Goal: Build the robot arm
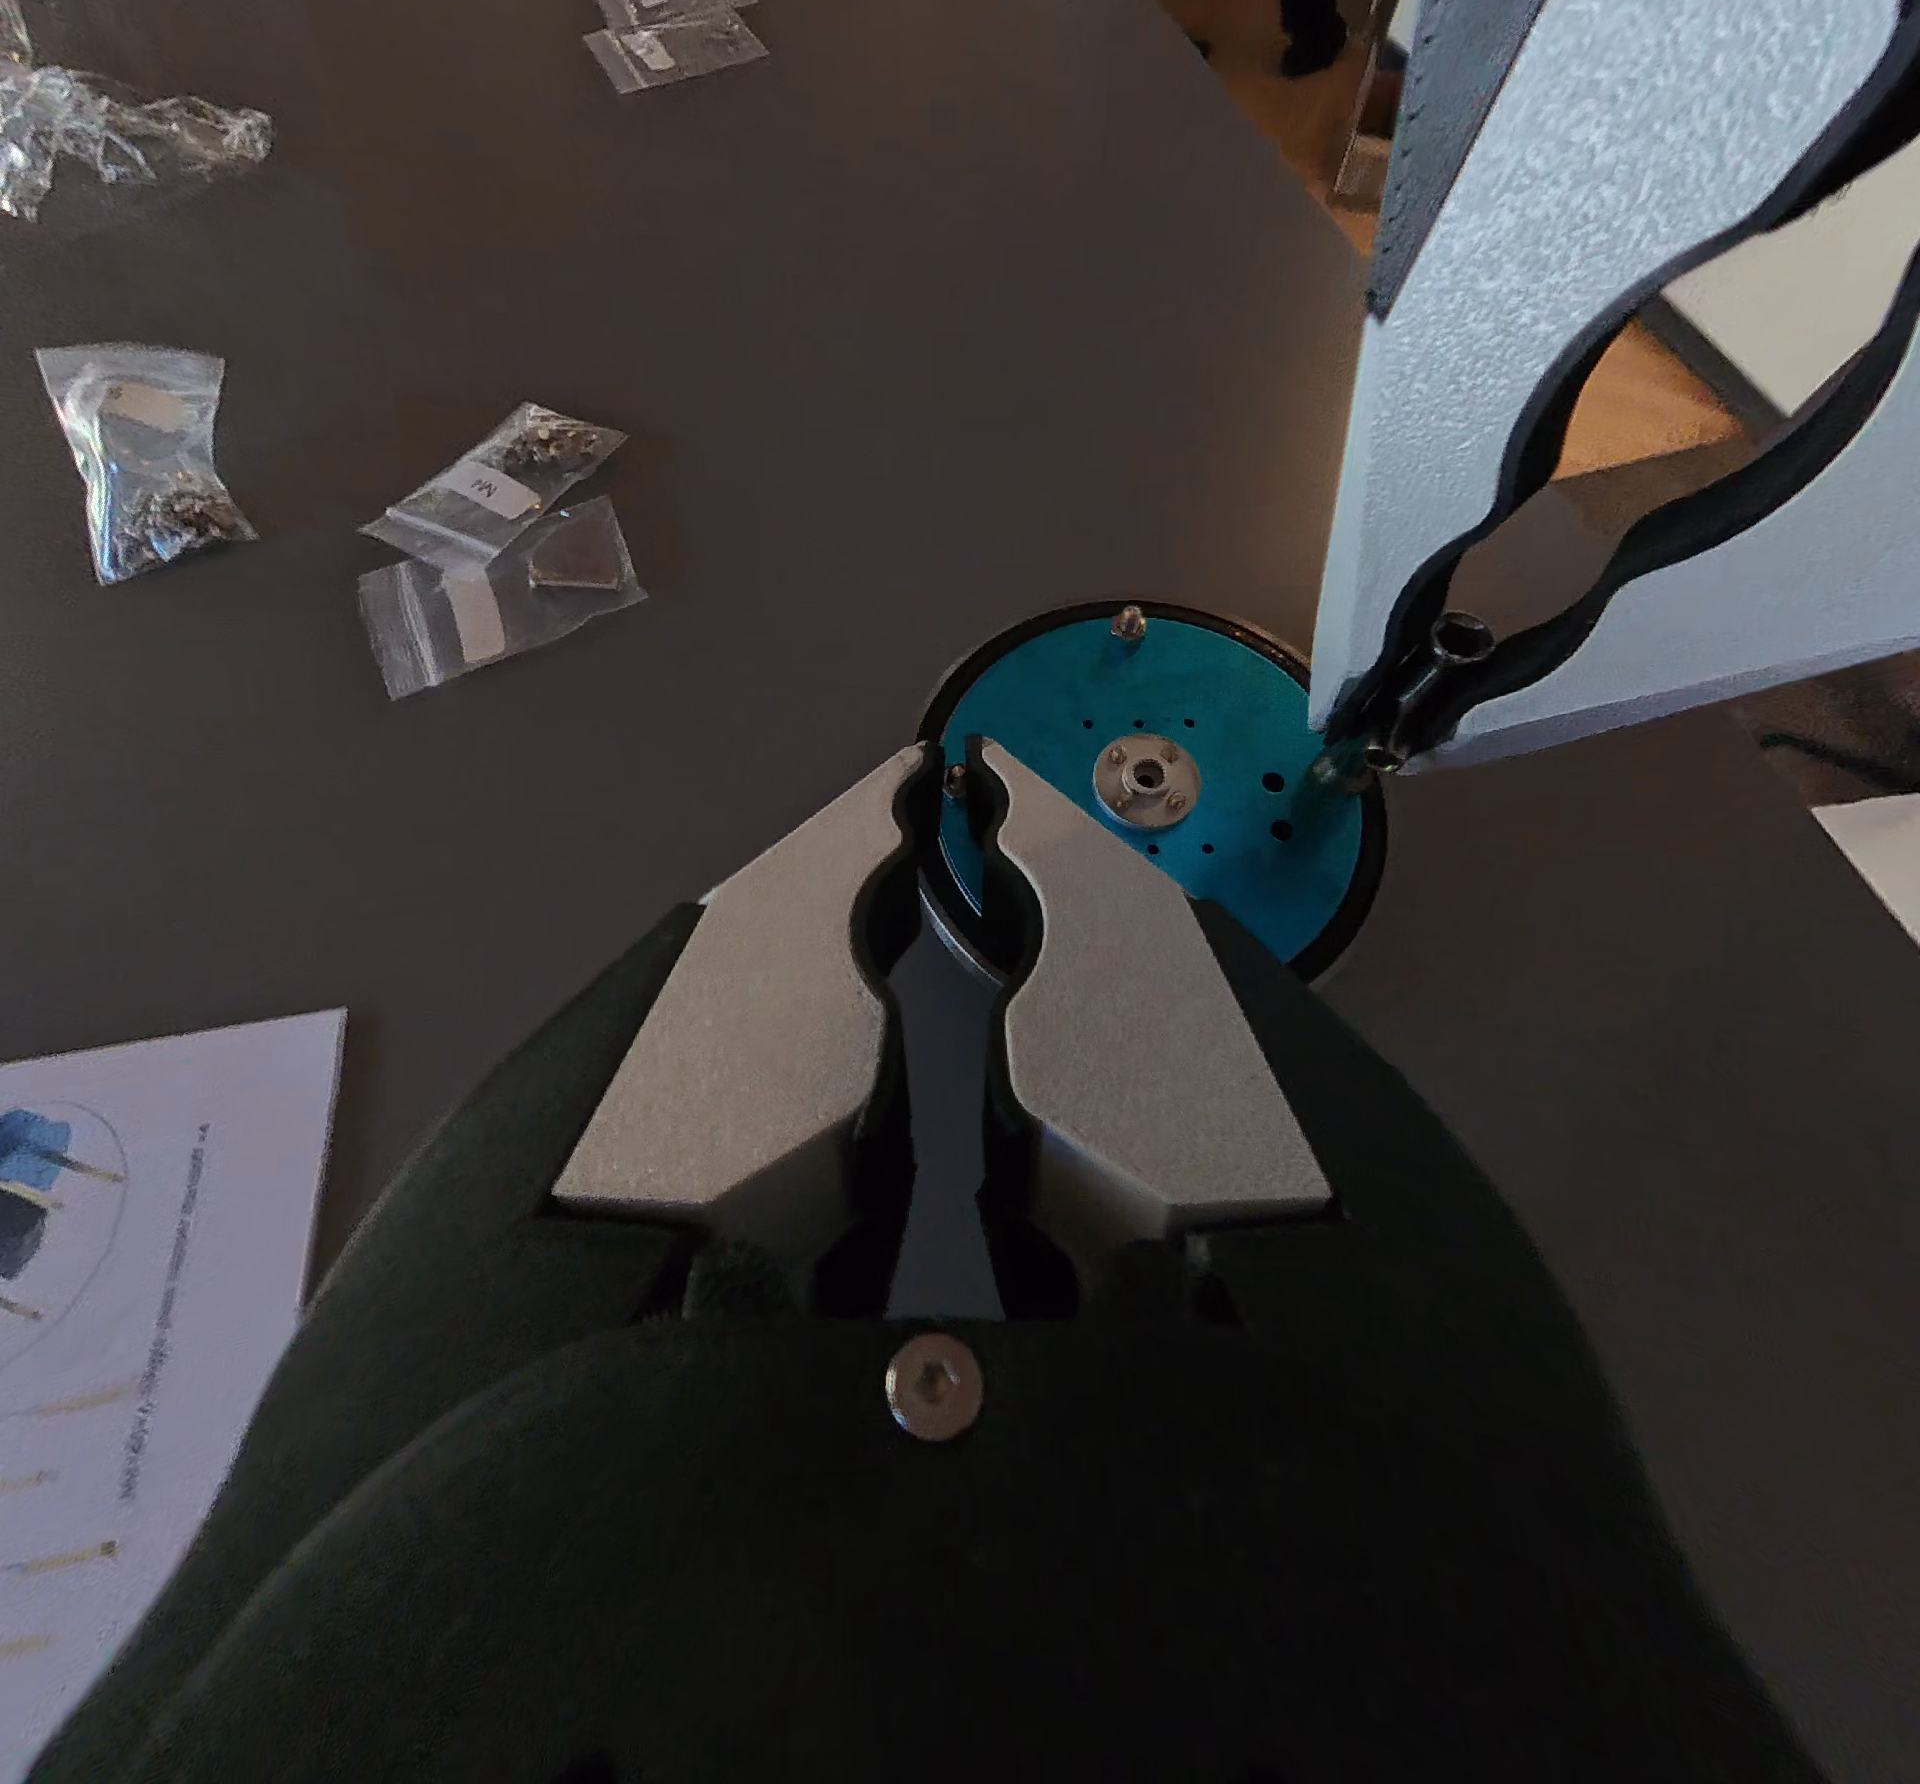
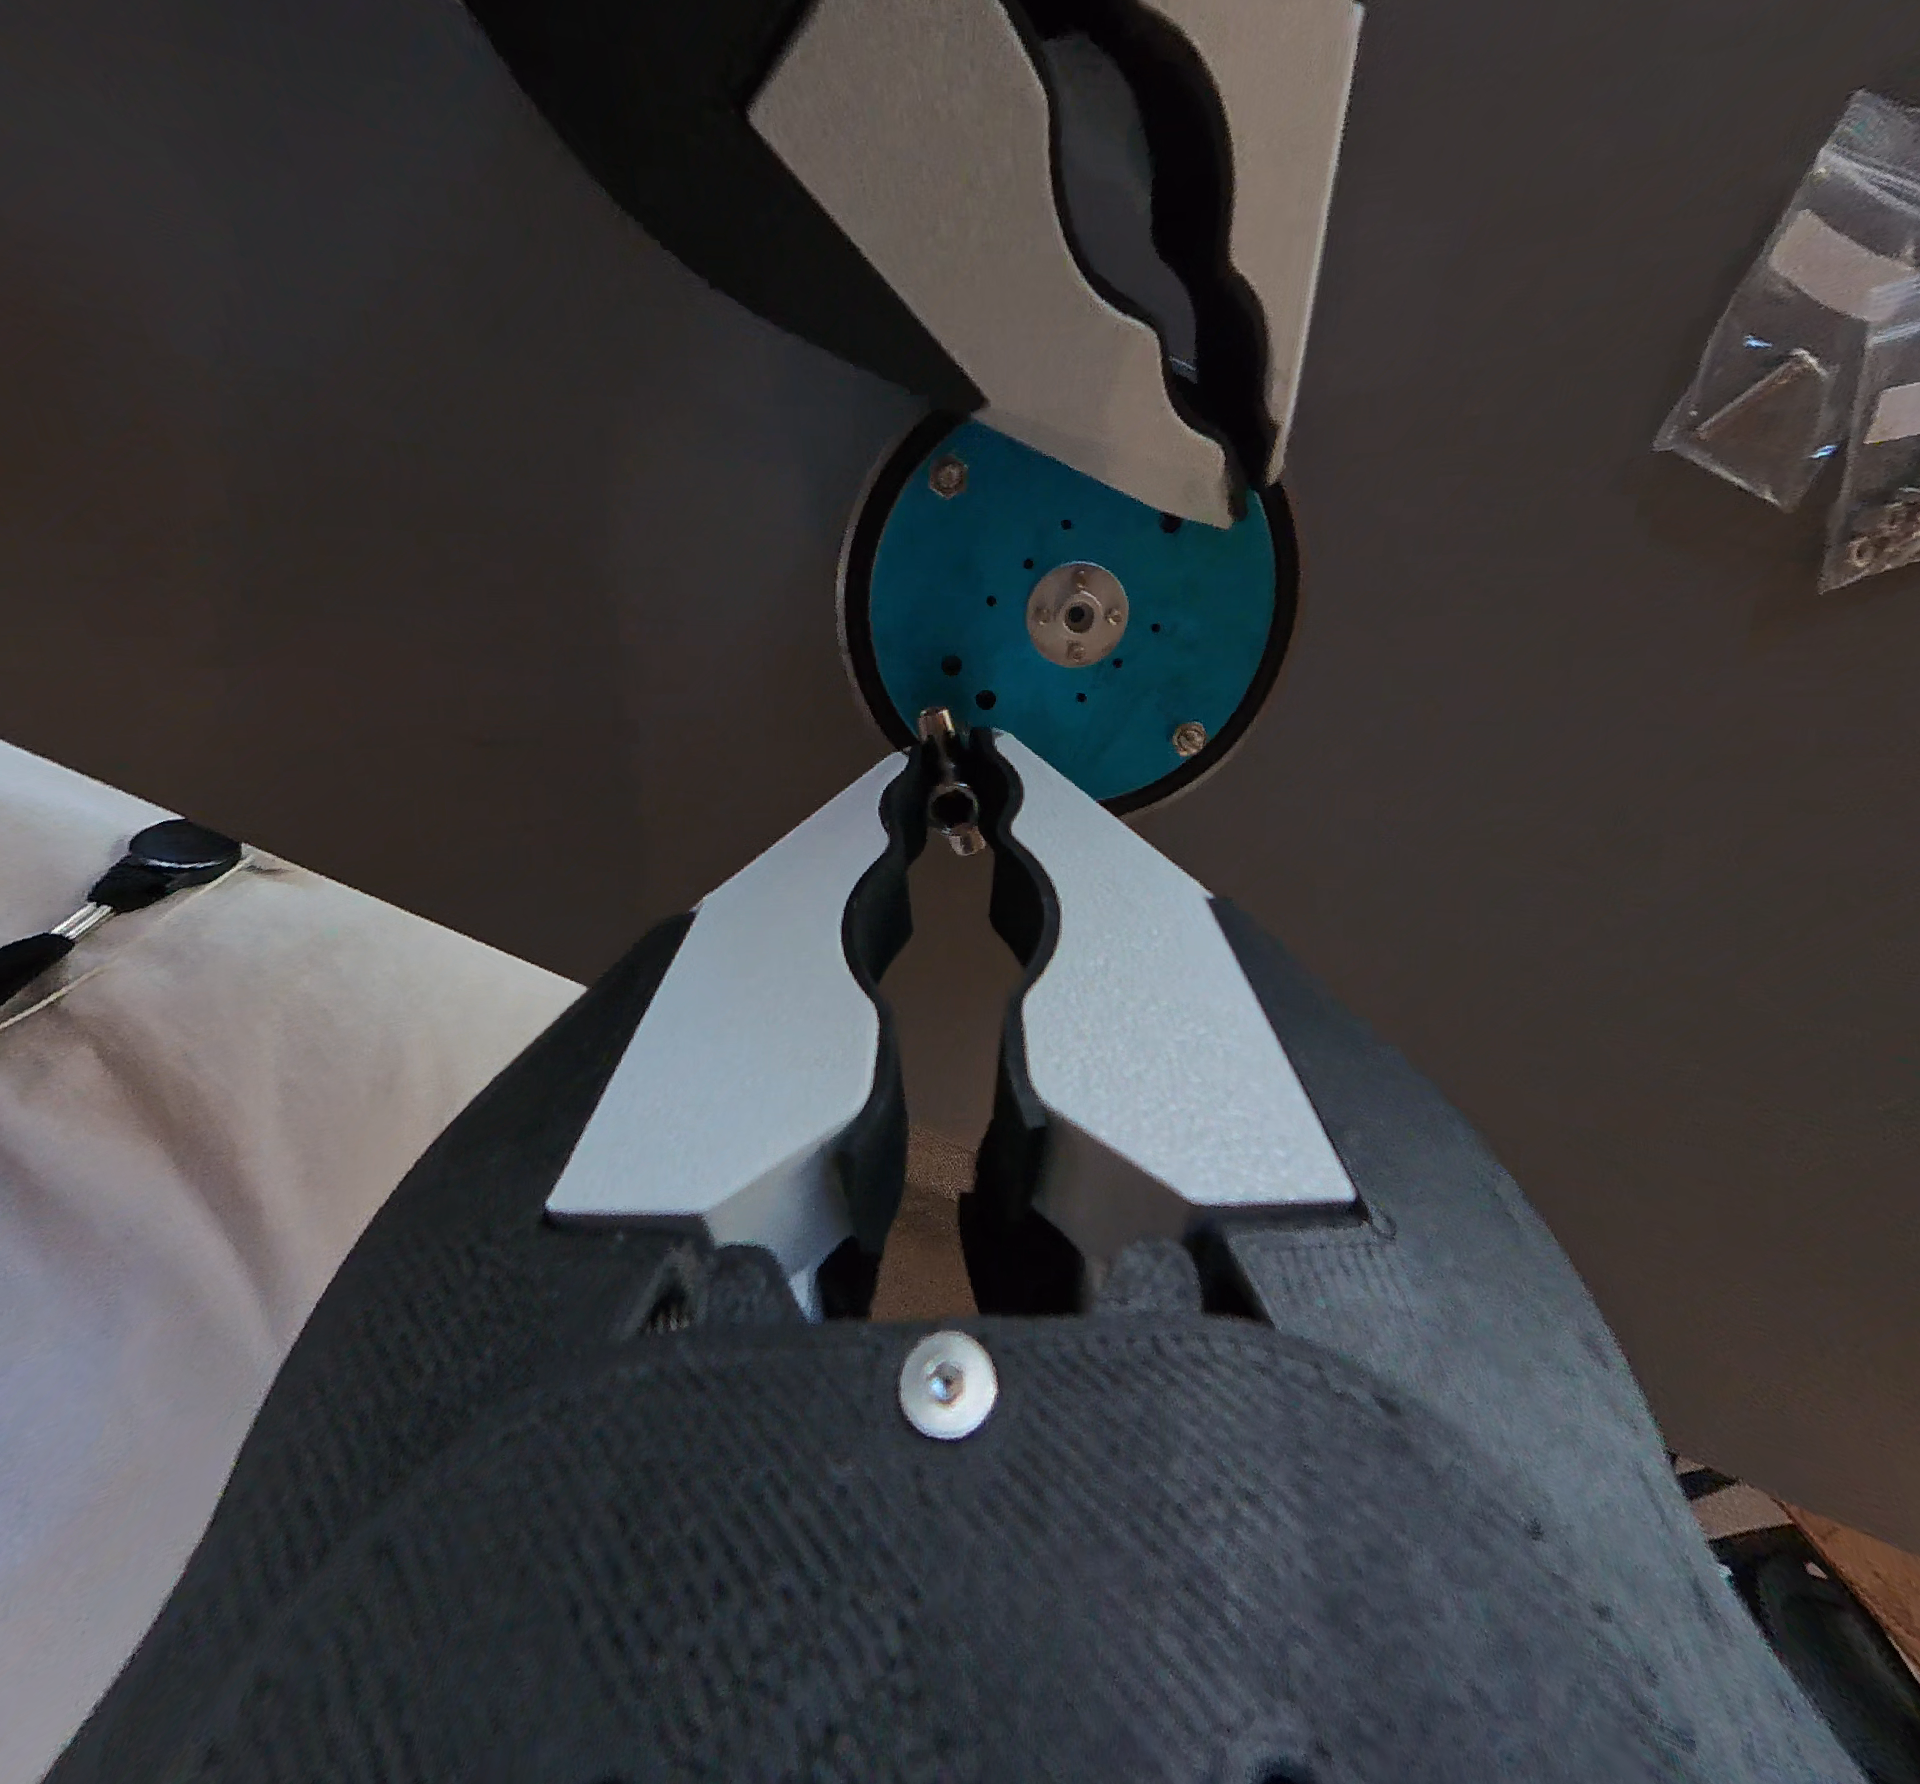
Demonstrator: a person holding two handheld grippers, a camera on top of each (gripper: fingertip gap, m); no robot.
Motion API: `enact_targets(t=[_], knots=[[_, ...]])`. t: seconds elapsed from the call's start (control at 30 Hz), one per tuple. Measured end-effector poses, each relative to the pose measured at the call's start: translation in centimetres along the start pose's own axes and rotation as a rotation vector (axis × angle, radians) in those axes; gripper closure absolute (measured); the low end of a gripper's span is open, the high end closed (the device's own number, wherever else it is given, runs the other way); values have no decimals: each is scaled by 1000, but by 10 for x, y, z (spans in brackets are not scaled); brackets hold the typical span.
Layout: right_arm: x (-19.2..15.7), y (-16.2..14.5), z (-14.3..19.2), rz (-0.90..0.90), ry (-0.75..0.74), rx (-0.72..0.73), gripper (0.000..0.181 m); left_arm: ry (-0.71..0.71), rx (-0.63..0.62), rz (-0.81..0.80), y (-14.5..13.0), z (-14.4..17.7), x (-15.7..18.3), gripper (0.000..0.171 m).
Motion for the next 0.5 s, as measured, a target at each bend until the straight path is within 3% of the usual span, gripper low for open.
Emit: enact_targets(t=[0.33, 0.5], knots=[[-2, 6, -3, -52, 68, 44, 171, 34, -2, 53, -2, 2, -2, 169], [0, 9, -3, -55, 17, 47, 171, 74, -13, 76, -5, 5, -5, 169]])
Point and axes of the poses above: each gripper's, where its closed fingertips meet, z back along the fingers, y out of its top, x = y × z across the jaws, the point moved 1 cm from there along z, back along the fingers, and after that the axes turned 10 degrees about -x, right-handed, at the moved point
